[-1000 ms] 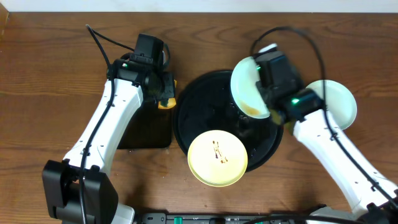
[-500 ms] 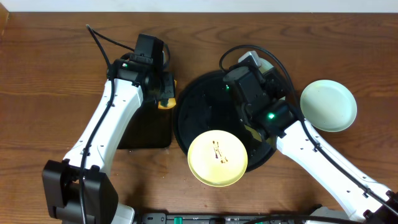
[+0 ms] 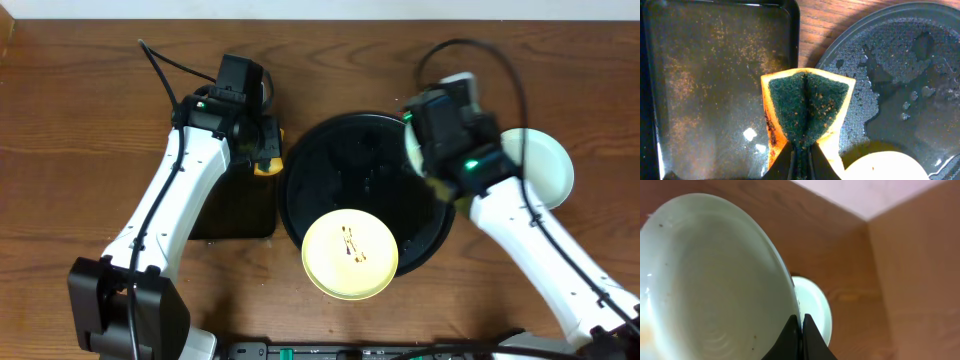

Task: Clean dirty plates on tray and stack at the side
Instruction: 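Carry the plate right and stack it on the cleaned plate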

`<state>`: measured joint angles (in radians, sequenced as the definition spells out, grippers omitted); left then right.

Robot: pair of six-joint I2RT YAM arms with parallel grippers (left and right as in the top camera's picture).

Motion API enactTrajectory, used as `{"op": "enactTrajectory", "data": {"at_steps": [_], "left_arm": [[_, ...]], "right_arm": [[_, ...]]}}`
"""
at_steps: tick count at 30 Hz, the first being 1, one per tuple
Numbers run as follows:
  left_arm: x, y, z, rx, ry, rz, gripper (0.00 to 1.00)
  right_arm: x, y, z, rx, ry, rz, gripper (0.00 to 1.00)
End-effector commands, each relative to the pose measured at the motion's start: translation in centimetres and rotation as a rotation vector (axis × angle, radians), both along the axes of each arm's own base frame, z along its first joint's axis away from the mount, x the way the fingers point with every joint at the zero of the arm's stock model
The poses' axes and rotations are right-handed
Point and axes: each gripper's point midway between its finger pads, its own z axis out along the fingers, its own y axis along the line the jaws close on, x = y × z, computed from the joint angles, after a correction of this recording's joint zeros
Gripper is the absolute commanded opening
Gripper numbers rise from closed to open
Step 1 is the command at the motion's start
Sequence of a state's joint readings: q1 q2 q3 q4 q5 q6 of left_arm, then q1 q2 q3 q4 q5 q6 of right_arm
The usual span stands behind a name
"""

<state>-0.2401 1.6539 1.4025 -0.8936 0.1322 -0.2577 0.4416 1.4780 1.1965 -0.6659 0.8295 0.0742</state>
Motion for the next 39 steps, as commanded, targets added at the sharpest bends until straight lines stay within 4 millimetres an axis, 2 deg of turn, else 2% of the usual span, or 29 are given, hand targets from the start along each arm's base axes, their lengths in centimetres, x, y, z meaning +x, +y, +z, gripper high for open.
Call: {"op": "enactTrajectory", "data": {"at_steps": [1,7,12,17,22,24,25,27,29,31,33,35,39], "left_arm": [[0.1,0.0,0.2,-0.002,-0.003,-0.011,0.08],[0.1,0.0,0.2,-0.002,-0.002,-0.011,0.08],[0.1,0.0,0.2,-0.002,-0.001,-0.011,0.08],[0.0,0.0,0.1,-0.001,0.002,-0.011,0.08],[0.0,0.0,0.1,-0.002,0.001,-0.011,0.08],[0.0,0.0,0.1,-0.002,0.001,-0.011,0.08],[0.0,0.0,0.1,-0.002,0.001,-0.011,0.08],[0.0,0.0,0.1,-0.002,0.001,-0.011,0.08],[0.0,0.0,0.1,-0.002,0.002,-0.011,0.08],[0.0,0.0,0.1,-0.002,0.002,-0.011,0.08],[0.0,0.0,0.1,-0.002,0.001,-0.011,0.08],[0.0,0.0,0.1,-0.002,0.001,-0.011,0.08],[0.0,0.0,0.1,-0.002,0.001,-0.011,0.08]], "right_arm": [[0.4,-3.0,-0.6,0.165,-0.037,-0.118,0.01],[-0.5,-10.4,-1.9,0.241,-0.019,-0.318,0.01],[-1.6,-15.3,-3.5,0.289,-0.001,-0.452,0.01],[-2.2,-18.7,-5.1,0.333,0.016,-0.538,0.01],[-2.3,-20.2,-6.8,0.368,0.040,-0.577,0.01],[-2.1,-20.5,-7.3,0.385,0.041,-0.578,0.08],[-1.9,-20.4,-7.5,0.398,0.040,-0.574,0.20],[-1.4,-20.1,-7.5,0.425,0.028,-0.556,0.32],[-0.6,-19.3,-7.4,0.477,0.015,-0.516,0.42],[0.2,-17.6,-7.7,0.564,0.023,-0.452,0.49],[0.9,-15.2,-8.0,0.679,0.047,-0.366,0.54],[1.4,-11.4,-8.3,0.835,0.099,-0.250,0.56],[0.2,-5.8,-8.7,1.020,0.231,-0.121,0.56]]}}
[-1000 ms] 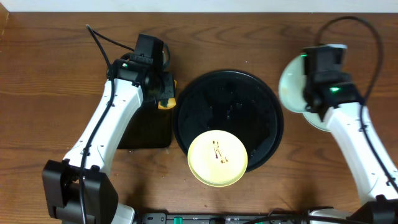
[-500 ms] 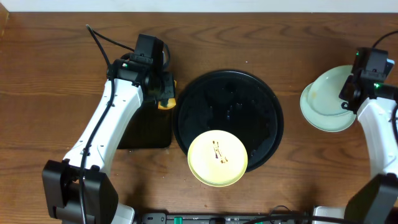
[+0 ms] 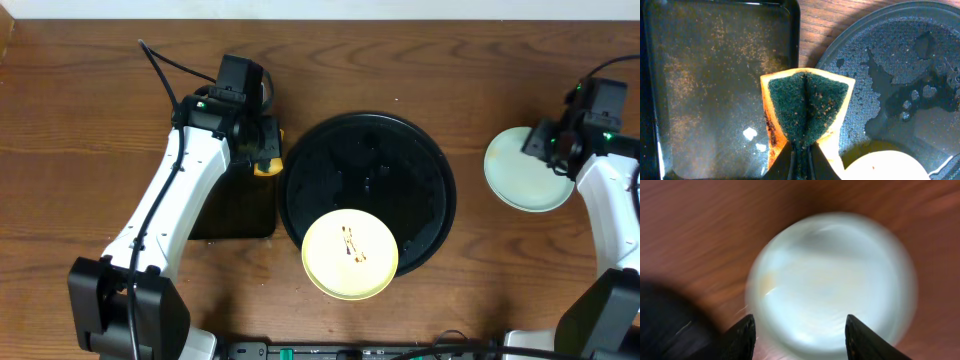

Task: Clean dirty plates on tray and stack at the side
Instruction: 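Carry the plate right and stack it on the cleaned plate, then move the right gripper to the yellow plate and grip its rim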

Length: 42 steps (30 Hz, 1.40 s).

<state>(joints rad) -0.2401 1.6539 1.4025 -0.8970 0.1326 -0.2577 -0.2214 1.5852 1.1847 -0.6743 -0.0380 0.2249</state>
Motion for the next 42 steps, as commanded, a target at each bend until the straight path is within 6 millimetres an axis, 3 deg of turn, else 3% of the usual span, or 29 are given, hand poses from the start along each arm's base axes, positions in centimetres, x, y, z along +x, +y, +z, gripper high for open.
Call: {"op": "enactTrajectory", "data": {"at_steps": [1,15,20,25,28,35,39,42], "left_arm": [[0.1,0.0,0.2,-0.002,-0.002,-0.011,0.08],[0.1,0.0,0.2,-0.002,-0.002,-0.011,0.08],[0.0,0.0,0.1,-0.001,0.001,-0.011,0.08],[0.0,0.0,0.1,-0.002,0.001,-0.011,0.08],[0.0,0.0,0.1,-0.002,0.002,-0.011,0.08],[0.0,0.0,0.1,-0.001,0.001,-0.011,0.08],[0.0,0.0,0.1,-0.002,0.002,-0.011,0.08],[0.0,0.0,0.1,-0.002,0.002,-0.011,0.08]], "right_arm": [[-0.7,6.8,0.2,0.254,0.010,0.169,0.57],[-10.7,17.4,-3.6,0.277,0.415,0.461,0.56],[-14.4,20.4,-6.3,0.270,0.505,0.553,0.54],[-16.9,22.0,-8.6,0.264,0.545,0.579,0.45],[-17.7,22.4,-9.6,0.266,0.556,0.566,0.37],[-18.6,23.7,-10.6,0.298,0.547,0.599,0.33],[-17.7,24.2,-10.6,0.306,0.507,0.592,0.23],[-15.8,24.3,-10.6,0.293,0.437,0.550,0.15]]}}
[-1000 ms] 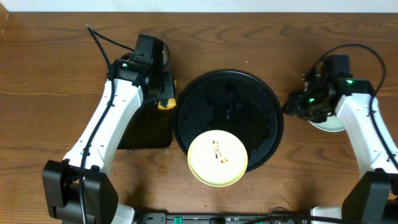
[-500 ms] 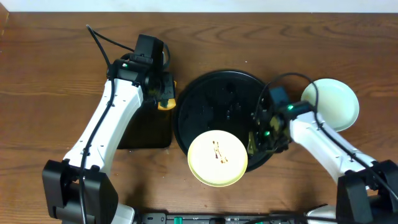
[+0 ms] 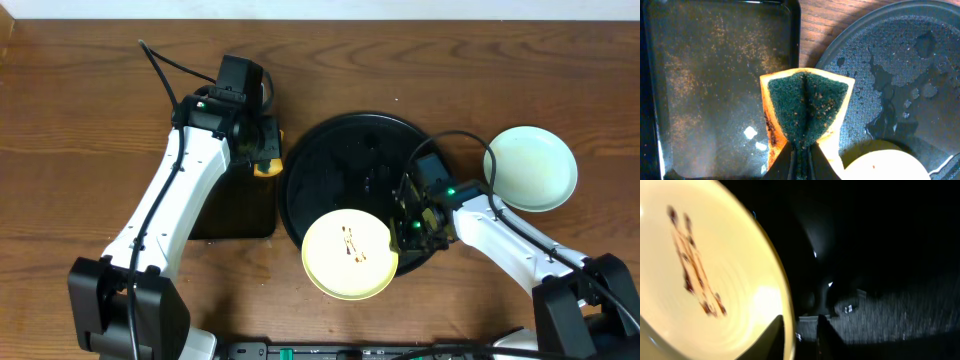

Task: Clean dirty plates on tray and stack at the side
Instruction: 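Move the right gripper to the yellow plate and grip its rim, then move the sponge in the left gripper onto the yellow plate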

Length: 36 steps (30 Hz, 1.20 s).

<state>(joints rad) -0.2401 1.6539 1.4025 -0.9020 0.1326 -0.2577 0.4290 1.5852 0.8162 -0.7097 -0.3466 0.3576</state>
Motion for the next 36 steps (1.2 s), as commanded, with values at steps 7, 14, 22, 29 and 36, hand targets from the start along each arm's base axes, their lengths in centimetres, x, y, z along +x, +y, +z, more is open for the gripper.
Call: {"op": "enactTrajectory", "data": {"at_steps": [7,14,22,29,36], "left_arm": [[0.0,0.0,0.1,-0.002,0.002,-0.011,0.08],[0.0,0.0,0.1,-0.001,0.003,-0.011,0.08],[-0.1,0.0,0.1,-0.001,0.004,-0.011,0.08],[-0.1,0.0,0.1,-0.006,0.005,-0.013,0.08],[-0.9,-2.2,0.3,-0.109,0.035,-0.057,0.08]], "right_arm": [[3.1,-0.8,-0.3,-0.066,-0.107,-0.132,0.04],[0.5,0.0,-0.2,-0.038,-0.006,-0.097,0.14],[0.7,-0.4,-0.7,-0.100,-0.038,-0.099,0.17],[3.4,-1.7,-0.8,-0.183,-0.164,-0.155,0.09],[6.0,-1.0,-0.1,-0.143,-0.263,-0.181,0.04]]}}
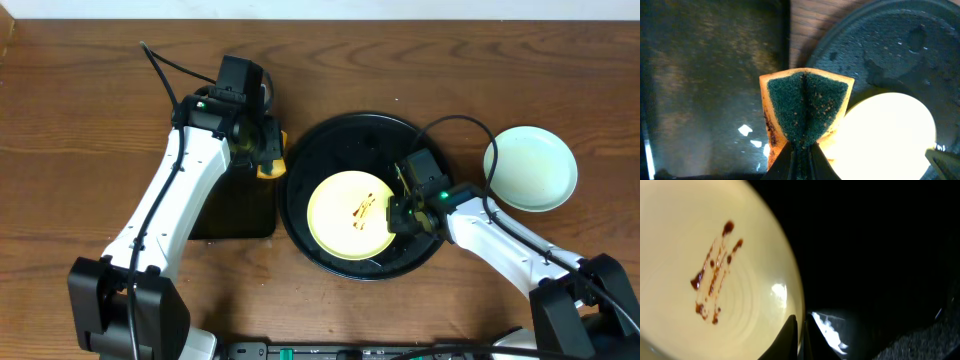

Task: Clean dirty plates on tray and stack at the side
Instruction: 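Move the sponge in the left gripper onto the yellow plate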

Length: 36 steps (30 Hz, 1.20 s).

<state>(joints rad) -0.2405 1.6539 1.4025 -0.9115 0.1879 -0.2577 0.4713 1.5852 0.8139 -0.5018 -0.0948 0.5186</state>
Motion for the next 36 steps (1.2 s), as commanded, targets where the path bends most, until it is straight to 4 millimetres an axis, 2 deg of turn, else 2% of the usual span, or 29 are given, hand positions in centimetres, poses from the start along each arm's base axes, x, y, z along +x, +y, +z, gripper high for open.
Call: {"op": "enactTrajectory", "data": {"at_steps": [1,5,8,9,13,20,27,31,36], "left_arm": [[-0.5,-1.6,0.3,-0.070,0.018,-0.047,0.08],[-1.5,-3.2,-0.1,-0.078,0.037,-0.092,0.08],[-2.8,-4.4,-1.1,-0.069,0.067,-0.133,0.08],[-3.3,-4.8,-1.5,-0.065,0.079,-0.149,0.08],[-4.9,-6.6,-2.6,-0.055,0.109,-0.206,0.08],[-6.4,-9.3,-3.8,-0.058,0.105,-0.278,0.08],[-6.8,-10.0,-4.0,-0.062,0.108,-0.282,0.08],[-6.8,-10.0,-4.0,-0.066,0.114,-0.258,0.08],[-7.1,-10.4,-4.0,-0.075,0.121,-0.261,0.08]], "right_arm": [[0.3,-0.3,-0.1,-0.018,-0.021,-0.017,0.03],[0.3,-0.4,-0.1,-0.028,-0.024,-0.016,0.03],[0.1,-0.4,-0.2,-0.031,-0.018,-0.014,0.13],[0.1,-0.4,-0.3,-0.032,-0.016,-0.014,0.13],[-0.2,-0.2,-0.3,-0.034,-0.012,-0.005,0.13],[-0.7,-0.1,-0.5,-0.037,0.004,-0.002,0.11],[-1.4,-0.5,-1.8,-0.048,0.027,-0.008,0.08],[-1.2,-0.3,-1.8,-0.042,0.016,-0.008,0.01],[-1.0,-0.3,-1.7,-0.038,0.010,-0.008,0.01]]}}
